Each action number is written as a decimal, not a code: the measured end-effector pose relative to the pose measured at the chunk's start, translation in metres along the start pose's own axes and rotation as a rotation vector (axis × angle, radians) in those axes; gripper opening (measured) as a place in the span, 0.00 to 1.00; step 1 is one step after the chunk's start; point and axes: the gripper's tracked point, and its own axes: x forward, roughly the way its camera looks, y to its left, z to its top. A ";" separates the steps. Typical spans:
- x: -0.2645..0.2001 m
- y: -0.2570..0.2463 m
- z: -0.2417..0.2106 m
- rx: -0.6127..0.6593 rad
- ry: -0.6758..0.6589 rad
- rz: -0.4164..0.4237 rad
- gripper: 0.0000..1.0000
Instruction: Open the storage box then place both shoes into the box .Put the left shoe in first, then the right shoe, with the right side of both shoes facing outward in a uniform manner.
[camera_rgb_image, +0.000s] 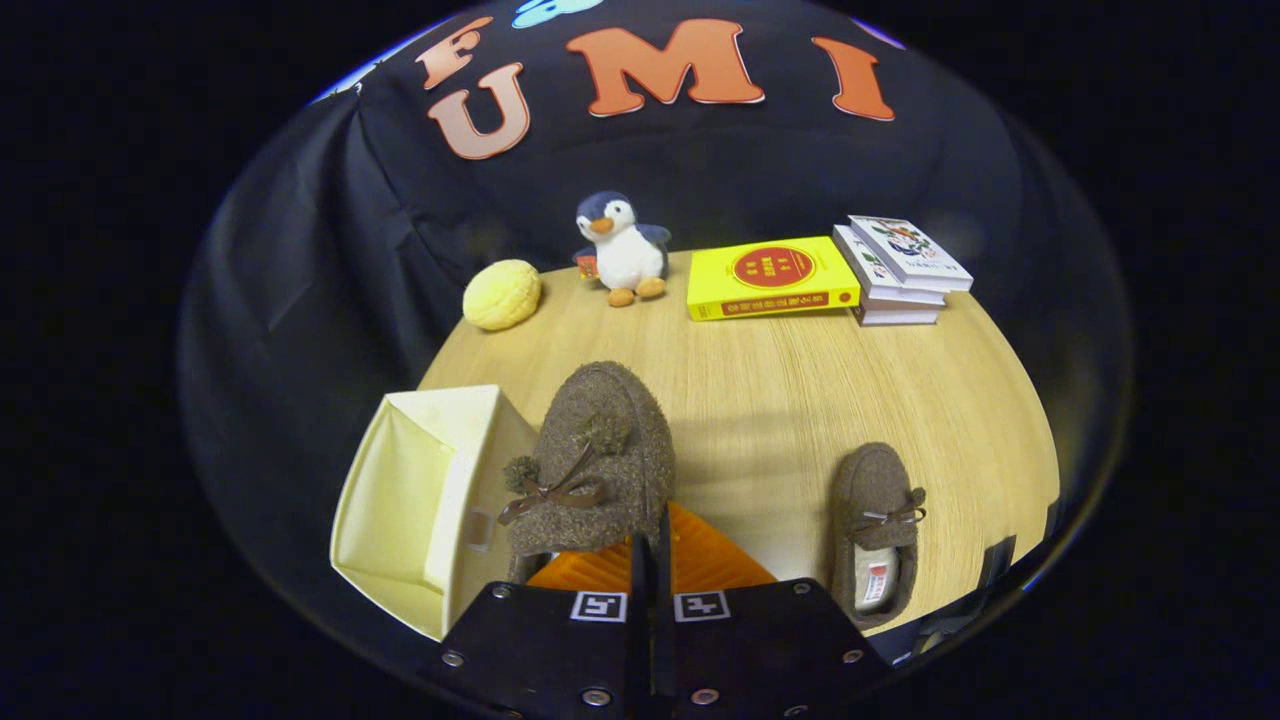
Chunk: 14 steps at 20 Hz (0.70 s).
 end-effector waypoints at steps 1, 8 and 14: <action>-0.005 0.015 0.005 0.003 0.000 0.018 0.03; 0.002 0.107 0.005 -0.028 0.038 0.092 0.03; 0.047 0.160 -0.028 -0.043 0.143 0.067 0.03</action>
